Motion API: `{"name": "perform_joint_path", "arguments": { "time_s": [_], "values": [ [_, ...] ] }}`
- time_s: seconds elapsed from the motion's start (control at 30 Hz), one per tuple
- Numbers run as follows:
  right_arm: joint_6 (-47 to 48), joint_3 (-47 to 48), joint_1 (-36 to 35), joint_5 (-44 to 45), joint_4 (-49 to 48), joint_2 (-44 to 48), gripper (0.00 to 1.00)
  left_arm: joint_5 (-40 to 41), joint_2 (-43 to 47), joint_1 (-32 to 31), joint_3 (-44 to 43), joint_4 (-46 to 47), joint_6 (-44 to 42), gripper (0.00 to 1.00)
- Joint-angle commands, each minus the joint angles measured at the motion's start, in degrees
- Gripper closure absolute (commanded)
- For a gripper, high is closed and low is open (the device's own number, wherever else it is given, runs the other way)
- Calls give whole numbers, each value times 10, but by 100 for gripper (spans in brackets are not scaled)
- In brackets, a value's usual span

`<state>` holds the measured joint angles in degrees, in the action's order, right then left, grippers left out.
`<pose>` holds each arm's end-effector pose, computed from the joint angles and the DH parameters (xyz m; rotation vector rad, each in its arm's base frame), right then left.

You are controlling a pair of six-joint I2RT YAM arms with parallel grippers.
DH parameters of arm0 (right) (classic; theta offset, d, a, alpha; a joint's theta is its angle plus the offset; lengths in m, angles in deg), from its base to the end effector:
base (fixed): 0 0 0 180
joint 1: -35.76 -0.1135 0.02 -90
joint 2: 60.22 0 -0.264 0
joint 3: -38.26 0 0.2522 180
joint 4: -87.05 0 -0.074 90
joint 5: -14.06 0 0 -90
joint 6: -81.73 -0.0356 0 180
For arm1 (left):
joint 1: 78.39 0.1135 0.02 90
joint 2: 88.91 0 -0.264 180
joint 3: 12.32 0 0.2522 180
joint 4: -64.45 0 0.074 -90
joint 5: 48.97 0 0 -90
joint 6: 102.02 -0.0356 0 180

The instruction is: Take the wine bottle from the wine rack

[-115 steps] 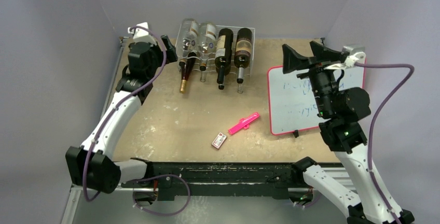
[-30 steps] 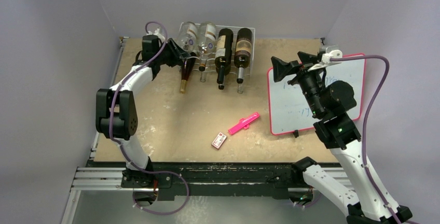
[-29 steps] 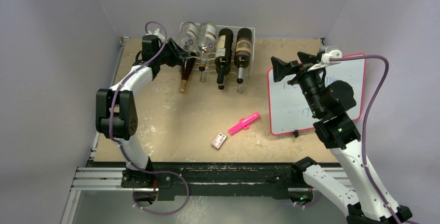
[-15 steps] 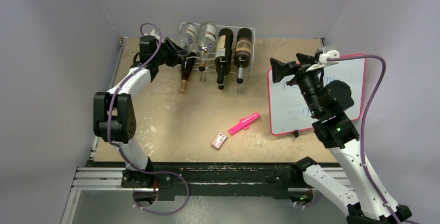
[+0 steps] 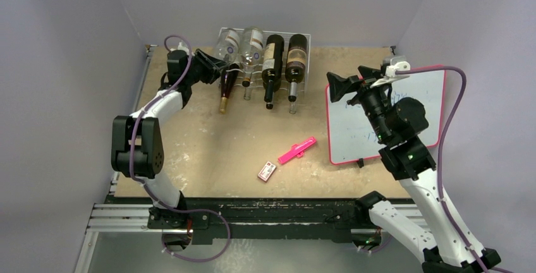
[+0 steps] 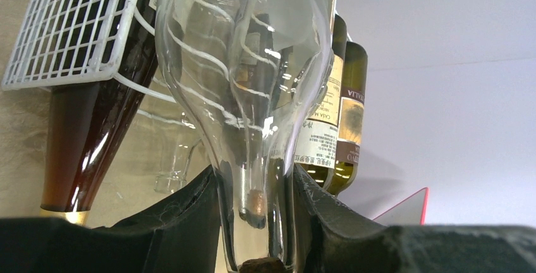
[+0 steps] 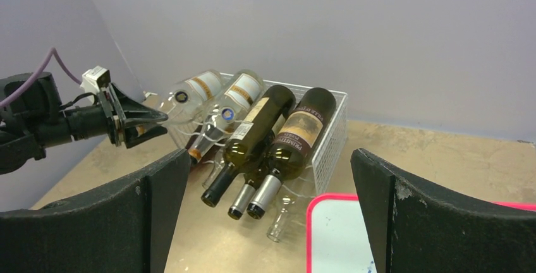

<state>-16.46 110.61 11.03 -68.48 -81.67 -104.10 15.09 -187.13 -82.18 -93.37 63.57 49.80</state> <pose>0.1435 0.0610 0.4490 -0.0721 1.2822 0.4116 0.3976 -0.0419 0.2675 -0.6815 1.9219 -1.1803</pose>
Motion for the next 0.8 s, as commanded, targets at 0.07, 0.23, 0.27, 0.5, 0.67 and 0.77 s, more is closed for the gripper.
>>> {"name": "perform_joint_path", "arguments": {
  "time_s": [0.07, 0.23, 0.27, 0.5, 0.67, 0.77],
  "values": [
    [-4, 9, 1, -43, -19, -25, 0, -72, 87, 3, 21, 292, 60, 100],
    [4, 24, 1, -84, -8, -65, 1, -72, 99, 11, 46, 333, 84, 100],
    [3, 26, 1, -90, -7, -72, 1, -72, 100, 13, 53, 341, 88, 100],
    [-2, 22, 0, -106, -14, -90, 2, -79, 106, 27, 87, 439, 153, 100],
    [-3, 20, 1, -108, -18, -90, 2, -79, 116, 29, 97, 450, 160, 100],
    [-3, 19, 0, -108, -18, -92, 2, -75, 128, 32, 102, 448, 162, 100]
  ]
}}
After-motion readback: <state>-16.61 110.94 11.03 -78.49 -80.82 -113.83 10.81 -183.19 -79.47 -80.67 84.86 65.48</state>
